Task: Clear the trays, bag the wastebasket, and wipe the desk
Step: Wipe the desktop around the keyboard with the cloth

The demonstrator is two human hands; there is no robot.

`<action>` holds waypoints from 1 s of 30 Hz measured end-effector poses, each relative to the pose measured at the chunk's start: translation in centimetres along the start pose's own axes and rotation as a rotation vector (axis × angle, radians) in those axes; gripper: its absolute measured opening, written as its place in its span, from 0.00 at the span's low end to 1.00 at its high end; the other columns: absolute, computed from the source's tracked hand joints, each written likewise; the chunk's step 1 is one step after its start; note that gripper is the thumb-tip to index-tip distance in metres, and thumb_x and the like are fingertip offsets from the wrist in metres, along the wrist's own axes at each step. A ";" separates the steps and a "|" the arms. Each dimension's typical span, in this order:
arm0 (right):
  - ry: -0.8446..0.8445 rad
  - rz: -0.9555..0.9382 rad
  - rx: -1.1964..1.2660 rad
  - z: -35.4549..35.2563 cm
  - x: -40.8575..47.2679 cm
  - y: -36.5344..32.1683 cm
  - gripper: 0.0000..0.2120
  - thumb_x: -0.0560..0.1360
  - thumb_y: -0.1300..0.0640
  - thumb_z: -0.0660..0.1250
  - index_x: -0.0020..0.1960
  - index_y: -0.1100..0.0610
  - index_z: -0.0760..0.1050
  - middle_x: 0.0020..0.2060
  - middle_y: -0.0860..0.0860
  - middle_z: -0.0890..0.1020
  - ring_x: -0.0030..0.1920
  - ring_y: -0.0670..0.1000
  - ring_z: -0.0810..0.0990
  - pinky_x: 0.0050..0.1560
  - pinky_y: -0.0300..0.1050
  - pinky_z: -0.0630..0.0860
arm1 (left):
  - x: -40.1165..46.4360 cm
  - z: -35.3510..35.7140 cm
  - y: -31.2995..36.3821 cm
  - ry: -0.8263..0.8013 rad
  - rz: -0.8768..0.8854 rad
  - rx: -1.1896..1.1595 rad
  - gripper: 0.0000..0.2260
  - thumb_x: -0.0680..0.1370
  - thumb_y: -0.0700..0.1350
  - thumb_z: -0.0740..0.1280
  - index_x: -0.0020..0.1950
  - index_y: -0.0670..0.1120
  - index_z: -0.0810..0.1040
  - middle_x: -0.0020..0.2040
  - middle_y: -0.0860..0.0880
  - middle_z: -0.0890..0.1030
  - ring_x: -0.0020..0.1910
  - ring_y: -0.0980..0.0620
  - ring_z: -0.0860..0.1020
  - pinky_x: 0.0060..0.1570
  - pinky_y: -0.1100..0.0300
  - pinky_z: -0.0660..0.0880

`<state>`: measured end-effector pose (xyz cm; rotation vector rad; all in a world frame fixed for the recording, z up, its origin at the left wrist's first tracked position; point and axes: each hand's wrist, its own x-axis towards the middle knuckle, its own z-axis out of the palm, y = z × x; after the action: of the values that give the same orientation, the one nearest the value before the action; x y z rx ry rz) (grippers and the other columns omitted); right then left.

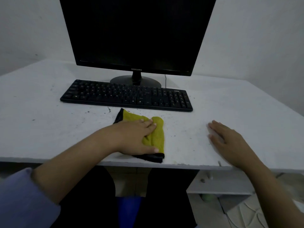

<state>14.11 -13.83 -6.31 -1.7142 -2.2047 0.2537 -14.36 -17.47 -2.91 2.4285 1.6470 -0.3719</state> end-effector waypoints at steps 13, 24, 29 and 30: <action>0.064 0.033 0.007 0.0 -0.4 -1.2 0.16 0.79 0.56 0.58 0.62 0.64 0.70 0.61 0.59 0.75 0.61 0.58 0.72 0.62 0.47 0.65 | 1.9 0.9 1.3 0.036 -0.042 -0.017 0.39 0.73 0.70 0.47 0.75 0.52 0.34 0.76 0.53 0.36 0.76 0.53 0.41 0.74 0.49 0.45; 0.077 0.050 0.028 0.1 -0.3 -0.9 0.17 0.79 0.55 0.58 0.65 0.62 0.69 0.65 0.57 0.73 0.64 0.57 0.71 0.64 0.47 0.63 | 8.1 0.4 4.1 0.221 0.114 -0.109 0.29 0.80 0.59 0.45 0.76 0.48 0.42 0.78 0.48 0.43 0.76 0.51 0.43 0.75 0.53 0.45; 0.123 0.093 0.029 0.4 0.1 -0.3 0.17 0.79 0.61 0.53 0.65 0.62 0.69 0.66 0.58 0.73 0.66 0.57 0.69 0.67 0.49 0.61 | 10.8 -0.1 5.8 0.247 0.236 -0.176 0.25 0.81 0.56 0.46 0.76 0.51 0.46 0.78 0.52 0.47 0.76 0.53 0.46 0.74 0.51 0.46; 0.145 0.118 0.021 0.5 0.4 -0.1 0.17 0.79 0.62 0.52 0.66 0.62 0.68 0.67 0.58 0.72 0.67 0.58 0.68 0.68 0.50 0.60 | 11.1 -0.1 6.1 0.251 0.257 -0.179 0.24 0.81 0.56 0.46 0.76 0.53 0.47 0.78 0.53 0.47 0.76 0.54 0.47 0.74 0.51 0.46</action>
<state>13.77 -13.47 -6.72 -1.7949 -1.9949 0.1741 -4.80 -9.90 -6.14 2.5858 1.3563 0.1182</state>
